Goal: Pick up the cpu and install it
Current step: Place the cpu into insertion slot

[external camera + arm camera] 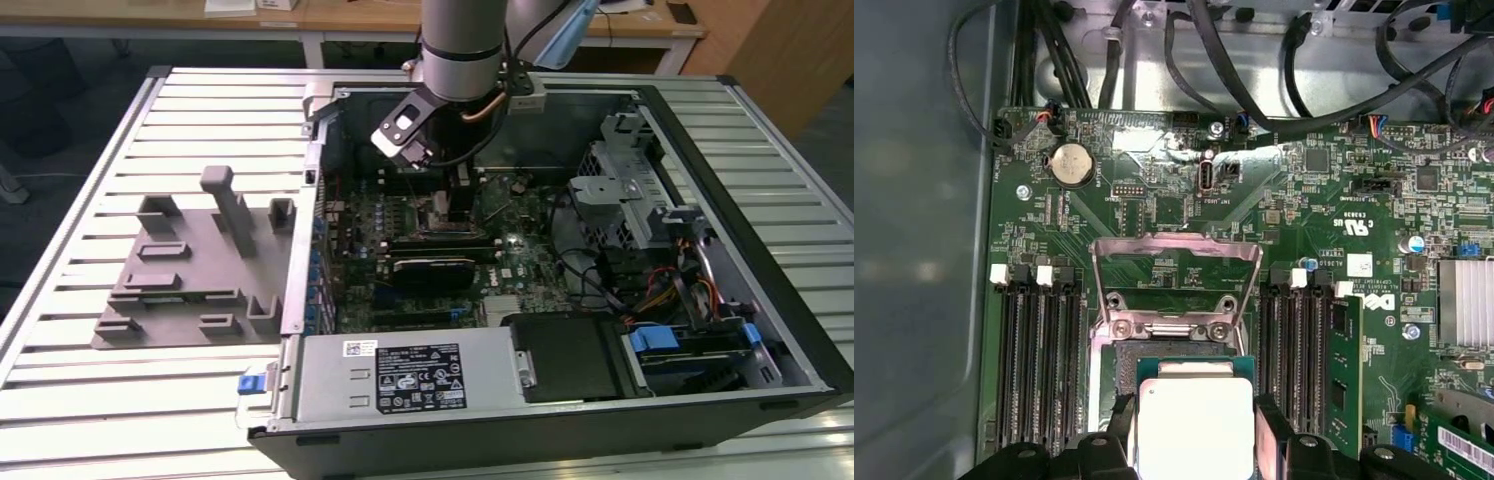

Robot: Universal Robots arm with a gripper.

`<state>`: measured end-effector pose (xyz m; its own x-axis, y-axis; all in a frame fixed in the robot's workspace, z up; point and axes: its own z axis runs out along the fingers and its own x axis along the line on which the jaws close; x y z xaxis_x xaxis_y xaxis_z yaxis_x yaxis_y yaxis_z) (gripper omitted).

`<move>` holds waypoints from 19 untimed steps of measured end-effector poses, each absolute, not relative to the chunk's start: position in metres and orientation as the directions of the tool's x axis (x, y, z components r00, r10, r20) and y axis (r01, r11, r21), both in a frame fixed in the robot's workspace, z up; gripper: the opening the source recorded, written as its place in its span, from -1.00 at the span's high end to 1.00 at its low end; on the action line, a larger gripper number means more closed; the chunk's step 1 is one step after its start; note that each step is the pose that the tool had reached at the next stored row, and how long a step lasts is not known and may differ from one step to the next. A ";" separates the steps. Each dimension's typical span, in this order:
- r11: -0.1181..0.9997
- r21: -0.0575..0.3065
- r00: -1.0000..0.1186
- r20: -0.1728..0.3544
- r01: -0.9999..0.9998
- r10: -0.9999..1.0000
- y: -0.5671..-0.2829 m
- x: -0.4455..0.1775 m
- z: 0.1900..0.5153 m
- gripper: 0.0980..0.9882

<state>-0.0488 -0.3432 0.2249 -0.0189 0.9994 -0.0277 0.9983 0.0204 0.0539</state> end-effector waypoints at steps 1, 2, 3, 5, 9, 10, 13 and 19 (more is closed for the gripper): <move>0.020 0.054 -0.019 -0.028 0.998 0.999 -0.343 -0.049 0.224 0.00; 0.020 0.054 -0.019 -0.028 0.998 0.999 -0.343 -0.049 0.224 0.00; 0.020 0.054 -0.019 -0.027 0.998 0.999 -0.343 -0.049 0.223 0.00; 0.020 0.054 -0.019 -0.027 0.998 0.999 -0.343 -0.049 0.222 0.00; 0.020 0.054 -0.019 -0.027 0.998 0.999 -0.343 -0.049 0.220 0.00; 0.020 0.054 -0.019 -0.027 0.998 0.999 -0.343 -0.049 0.219 0.00; 0.020 0.054 -0.019 -0.027 0.998 0.999 -0.343 -0.049 0.218 0.00; 0.020 0.054 -0.019 -0.027 0.998 0.999 -0.343 -0.049 0.216 0.00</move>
<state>-0.0493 -0.3432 0.2159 -0.0189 0.9995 -0.0268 0.9984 0.0203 0.0537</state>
